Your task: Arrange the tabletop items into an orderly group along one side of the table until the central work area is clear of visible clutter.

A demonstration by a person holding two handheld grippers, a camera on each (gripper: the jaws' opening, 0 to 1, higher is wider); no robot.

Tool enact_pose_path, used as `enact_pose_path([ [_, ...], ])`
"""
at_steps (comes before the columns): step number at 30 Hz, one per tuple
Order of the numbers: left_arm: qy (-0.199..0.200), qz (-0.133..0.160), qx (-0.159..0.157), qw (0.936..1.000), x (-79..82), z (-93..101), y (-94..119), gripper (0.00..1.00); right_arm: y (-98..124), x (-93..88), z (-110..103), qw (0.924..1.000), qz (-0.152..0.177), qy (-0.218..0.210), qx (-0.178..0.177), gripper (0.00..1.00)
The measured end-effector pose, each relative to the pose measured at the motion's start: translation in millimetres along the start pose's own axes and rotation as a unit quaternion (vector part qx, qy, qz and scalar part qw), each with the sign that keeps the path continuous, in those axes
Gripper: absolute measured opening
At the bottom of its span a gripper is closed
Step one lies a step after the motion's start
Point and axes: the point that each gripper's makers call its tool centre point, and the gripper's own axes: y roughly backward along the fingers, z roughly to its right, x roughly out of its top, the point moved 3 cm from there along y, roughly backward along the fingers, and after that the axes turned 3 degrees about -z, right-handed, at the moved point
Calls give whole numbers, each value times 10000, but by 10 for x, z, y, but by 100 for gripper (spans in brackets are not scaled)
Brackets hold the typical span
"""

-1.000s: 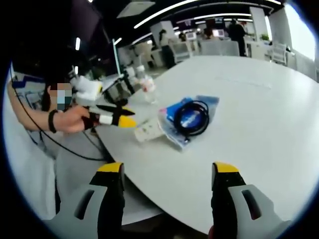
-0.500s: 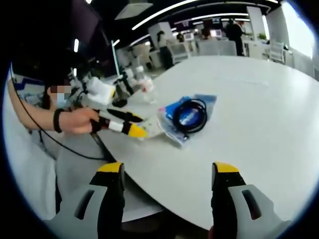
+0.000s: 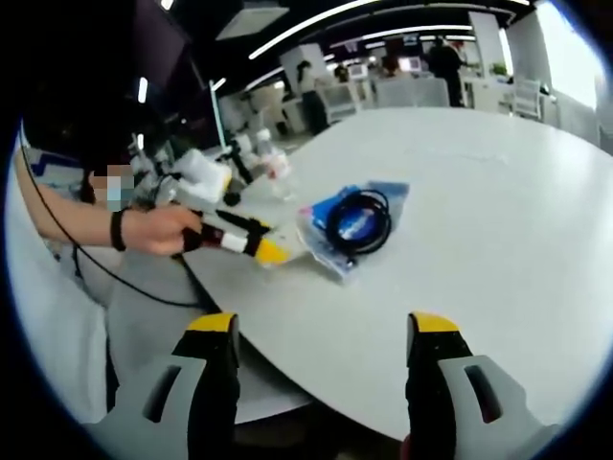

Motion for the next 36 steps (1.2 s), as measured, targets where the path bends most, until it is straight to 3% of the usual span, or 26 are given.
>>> enact_pose_path([
  [2, 103, 131, -75, 9998, 18, 4, 25, 41, 0, 6, 0, 10000, 3, 15, 1, 70],
  [23, 133, 244, -85, 9996, -310, -27, 382, 38, -213, 59, -155, 9991, -117, 175, 361, 68],
  [36, -239, 182, -187, 9994, -424, 68, 495, 38, -406, 163, -349, 9963, -162, 323, 784, 65],
])
